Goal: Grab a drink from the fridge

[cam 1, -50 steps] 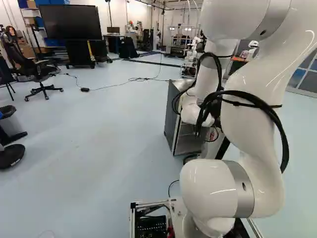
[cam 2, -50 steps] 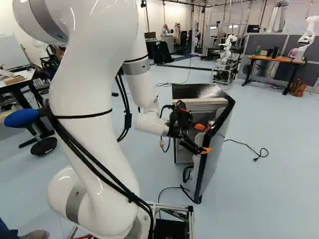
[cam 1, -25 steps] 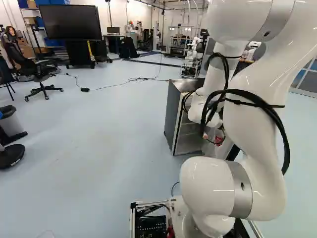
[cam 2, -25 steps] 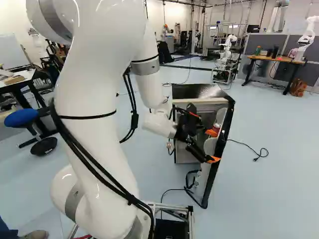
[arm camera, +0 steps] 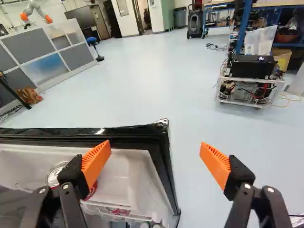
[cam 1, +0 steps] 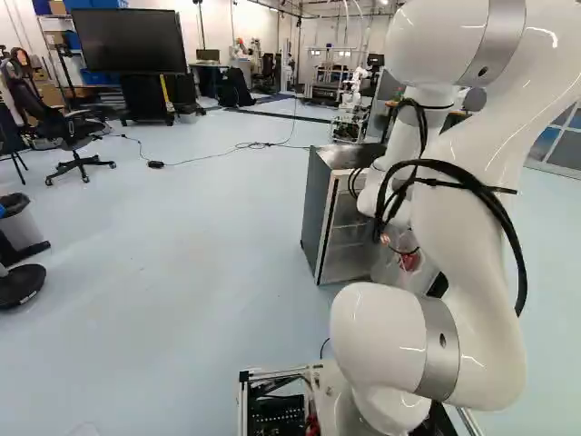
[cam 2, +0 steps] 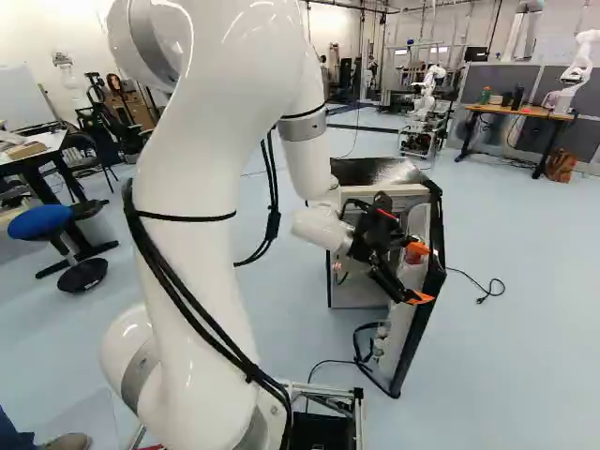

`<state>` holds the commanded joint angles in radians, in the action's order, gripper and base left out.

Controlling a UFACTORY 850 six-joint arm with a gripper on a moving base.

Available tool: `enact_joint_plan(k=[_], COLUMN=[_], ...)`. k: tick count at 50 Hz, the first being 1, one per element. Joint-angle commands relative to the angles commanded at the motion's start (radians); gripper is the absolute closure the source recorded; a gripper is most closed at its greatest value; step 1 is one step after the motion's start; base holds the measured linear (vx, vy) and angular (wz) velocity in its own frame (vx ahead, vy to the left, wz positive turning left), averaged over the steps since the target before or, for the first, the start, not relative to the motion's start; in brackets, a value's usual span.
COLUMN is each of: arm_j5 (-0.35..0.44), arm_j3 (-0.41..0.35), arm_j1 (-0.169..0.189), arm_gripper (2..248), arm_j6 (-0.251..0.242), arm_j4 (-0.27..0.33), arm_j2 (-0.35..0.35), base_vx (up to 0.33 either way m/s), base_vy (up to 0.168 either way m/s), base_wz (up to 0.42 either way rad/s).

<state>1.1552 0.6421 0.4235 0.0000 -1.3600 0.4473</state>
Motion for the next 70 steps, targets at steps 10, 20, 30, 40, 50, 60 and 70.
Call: enact_joint_plan(k=[10,20,30,40,50,60,70], arm_j5=[0.000,0.000,0.000,0.000,0.000,0.000,0.000], arm_j3=[0.051,0.101,0.153,0.205,0.259,0.313,0.369], arm_j1=[0.039,0.075,0.110,0.143,0.174,0.203,0.231], arm_gripper=[3,3,3,3,3,3,3], arm_j6=[0.000,0.000,0.000,0.000,0.000,0.000,0.000], arm_j4=[0.000,0.000,0.000,0.000,0.000,0.000,0.000], arm_j2=[0.032,0.063,0.095,0.127,0.160,0.193,0.226], base_vx=[0.000,0.000,0.000,0.000,0.000,0.000,0.000], base_vy=[0.000,0.000,0.000,0.000,0.000,0.000,0.000], base_wz=[0.000,0.000,0.000,0.000,0.000,0.000,0.000])
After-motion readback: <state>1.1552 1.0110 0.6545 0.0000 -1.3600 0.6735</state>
